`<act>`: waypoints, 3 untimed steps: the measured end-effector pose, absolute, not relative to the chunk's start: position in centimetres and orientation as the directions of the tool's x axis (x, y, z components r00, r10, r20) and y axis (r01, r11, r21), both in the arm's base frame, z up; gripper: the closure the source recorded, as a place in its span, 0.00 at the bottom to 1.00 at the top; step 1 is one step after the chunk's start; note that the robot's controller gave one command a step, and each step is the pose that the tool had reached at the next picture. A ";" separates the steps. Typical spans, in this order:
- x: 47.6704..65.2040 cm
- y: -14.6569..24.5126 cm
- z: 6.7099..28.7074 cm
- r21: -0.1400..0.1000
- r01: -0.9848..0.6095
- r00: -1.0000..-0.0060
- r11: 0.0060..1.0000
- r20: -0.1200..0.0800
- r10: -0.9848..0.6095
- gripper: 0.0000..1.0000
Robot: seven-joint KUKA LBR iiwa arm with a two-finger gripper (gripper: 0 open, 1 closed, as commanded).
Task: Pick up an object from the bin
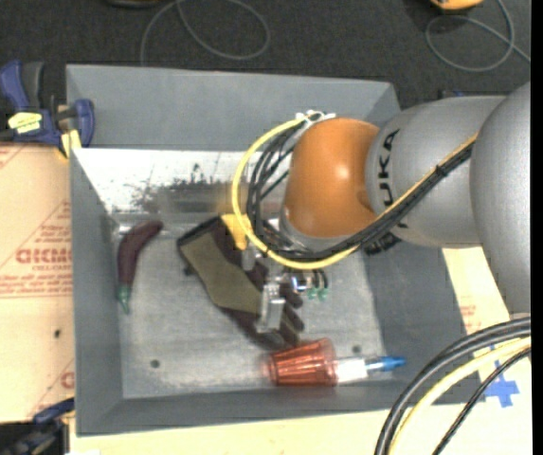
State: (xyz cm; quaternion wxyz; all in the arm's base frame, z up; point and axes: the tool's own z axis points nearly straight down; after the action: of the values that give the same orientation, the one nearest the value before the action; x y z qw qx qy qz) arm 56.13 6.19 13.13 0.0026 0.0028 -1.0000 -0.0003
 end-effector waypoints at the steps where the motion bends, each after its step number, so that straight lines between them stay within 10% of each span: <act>1: 56.3 6.2 13.6 0.001 -0.004 -1.000 1.000 -0.003 -0.004 0.00; 2: 54.5 6.5 8.8 0.001 0.161 -0.987 0.987 0.004 0.161 1.00; 3: 54.5 6.5 8.8 0.001 0.162 -0.987 0.987 0.004 0.162 1.00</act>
Offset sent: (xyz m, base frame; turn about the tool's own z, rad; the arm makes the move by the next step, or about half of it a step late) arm -0.0168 0.0034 -0.0436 0.1693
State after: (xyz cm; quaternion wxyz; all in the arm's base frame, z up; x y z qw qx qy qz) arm 54.52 6.45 8.79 0.0019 -0.0813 -0.9967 -0.0007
